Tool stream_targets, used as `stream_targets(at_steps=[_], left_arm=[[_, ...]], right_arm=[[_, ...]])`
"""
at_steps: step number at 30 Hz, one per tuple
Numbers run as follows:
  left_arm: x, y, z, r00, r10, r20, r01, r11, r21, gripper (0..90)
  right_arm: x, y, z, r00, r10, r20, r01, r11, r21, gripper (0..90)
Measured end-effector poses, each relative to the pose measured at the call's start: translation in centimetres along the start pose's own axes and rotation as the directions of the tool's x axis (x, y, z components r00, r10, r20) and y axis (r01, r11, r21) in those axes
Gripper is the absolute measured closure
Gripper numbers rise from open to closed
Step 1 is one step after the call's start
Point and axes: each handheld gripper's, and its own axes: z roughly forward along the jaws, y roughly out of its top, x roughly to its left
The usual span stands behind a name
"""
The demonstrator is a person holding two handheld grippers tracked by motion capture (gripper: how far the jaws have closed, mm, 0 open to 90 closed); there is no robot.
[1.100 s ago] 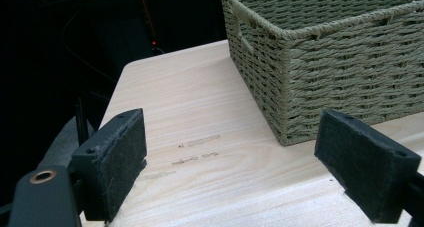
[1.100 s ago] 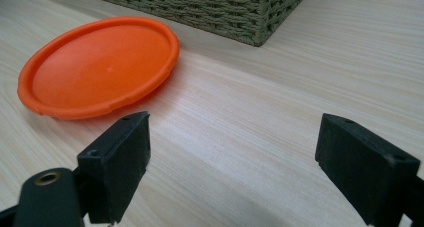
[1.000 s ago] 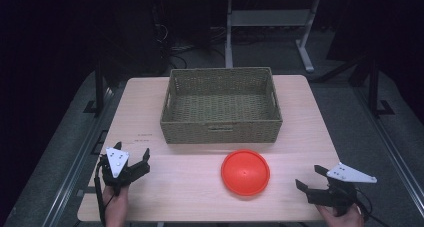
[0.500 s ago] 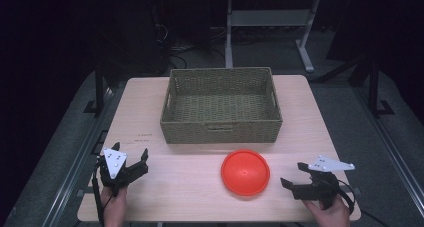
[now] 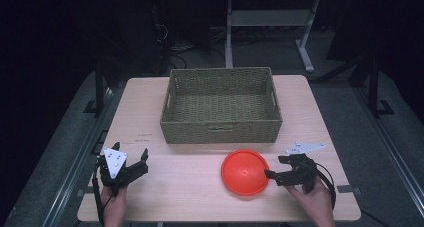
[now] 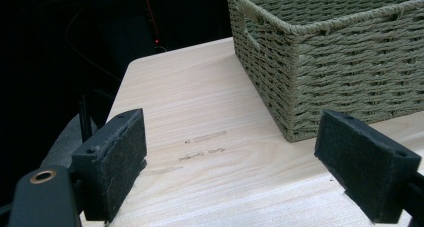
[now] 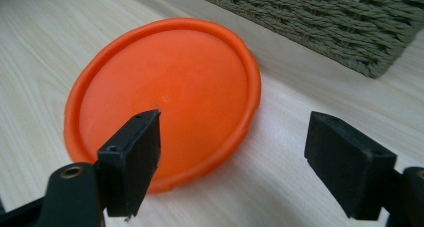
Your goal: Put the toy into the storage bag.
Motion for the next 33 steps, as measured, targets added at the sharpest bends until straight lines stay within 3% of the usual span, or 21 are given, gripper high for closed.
stream_targets(at_steps=[14, 23, 33], left_arm=[[0.0, 0.0, 0.1, 1.0, -0.003, 0.0, 0.003, 1.0, -0.003, 12.7], [-0.1, 0.0, 0.1, 1.0, 0.0, 0.001, 0.0, 1.0, -0.002, 12.7], [0.0, 0.1, 0.0, 1.0, -0.001, -0.001, 0.001, 1.0, -0.005, 12.7]], right_arm=[[-1.1, 1.5, 2.9, 0.9992, 0.04, -0.009, -0.039, 0.994, 0.105, 29.8], [-1.1, 1.8, 3.7, 0.9986, 0.052, -0.008, -0.051, 0.989, 0.138, 36.7], [-1.0, 2.5, 4.5, 0.9984, 0.054, -0.02, -0.049, 0.982, 0.182, 52.4]])
